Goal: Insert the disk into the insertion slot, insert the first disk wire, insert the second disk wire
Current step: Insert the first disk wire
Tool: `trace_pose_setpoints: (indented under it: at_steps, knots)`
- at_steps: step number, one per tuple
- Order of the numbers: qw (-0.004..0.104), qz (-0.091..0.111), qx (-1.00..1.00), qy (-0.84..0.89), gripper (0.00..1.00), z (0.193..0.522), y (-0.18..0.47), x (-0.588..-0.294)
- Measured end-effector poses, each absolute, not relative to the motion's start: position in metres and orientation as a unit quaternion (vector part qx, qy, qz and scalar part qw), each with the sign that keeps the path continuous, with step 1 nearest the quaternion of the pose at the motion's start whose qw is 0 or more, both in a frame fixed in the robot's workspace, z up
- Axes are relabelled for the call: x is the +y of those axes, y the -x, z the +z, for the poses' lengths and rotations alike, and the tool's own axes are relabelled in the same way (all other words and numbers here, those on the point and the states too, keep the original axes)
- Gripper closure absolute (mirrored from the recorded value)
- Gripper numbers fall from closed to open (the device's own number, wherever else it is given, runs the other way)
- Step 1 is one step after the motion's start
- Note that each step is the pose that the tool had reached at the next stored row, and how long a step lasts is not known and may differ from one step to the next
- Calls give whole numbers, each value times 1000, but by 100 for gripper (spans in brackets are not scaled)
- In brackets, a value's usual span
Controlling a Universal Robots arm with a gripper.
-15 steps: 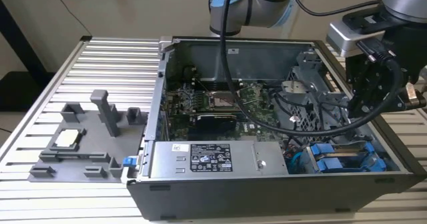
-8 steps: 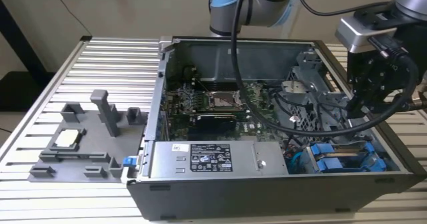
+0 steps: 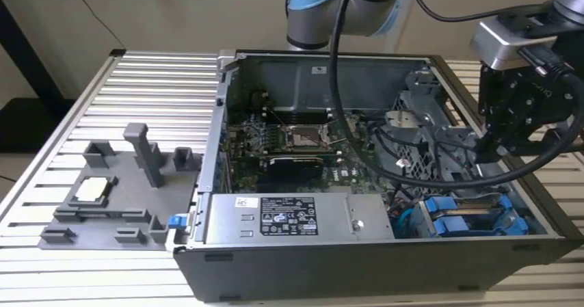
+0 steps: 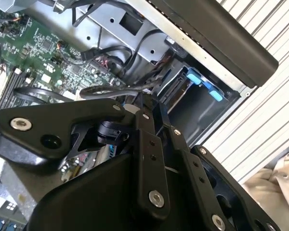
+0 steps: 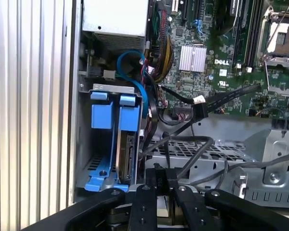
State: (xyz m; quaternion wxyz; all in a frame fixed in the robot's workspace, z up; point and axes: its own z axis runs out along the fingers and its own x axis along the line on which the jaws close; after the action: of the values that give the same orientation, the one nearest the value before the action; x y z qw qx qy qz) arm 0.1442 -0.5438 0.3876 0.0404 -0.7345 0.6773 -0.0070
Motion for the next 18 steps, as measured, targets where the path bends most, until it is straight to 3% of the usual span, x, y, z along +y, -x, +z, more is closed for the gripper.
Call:
trace_pose_setpoints:
  at_steps: [18]
  knots:
    - [35,-2,689,724,81,379,-148,-554]
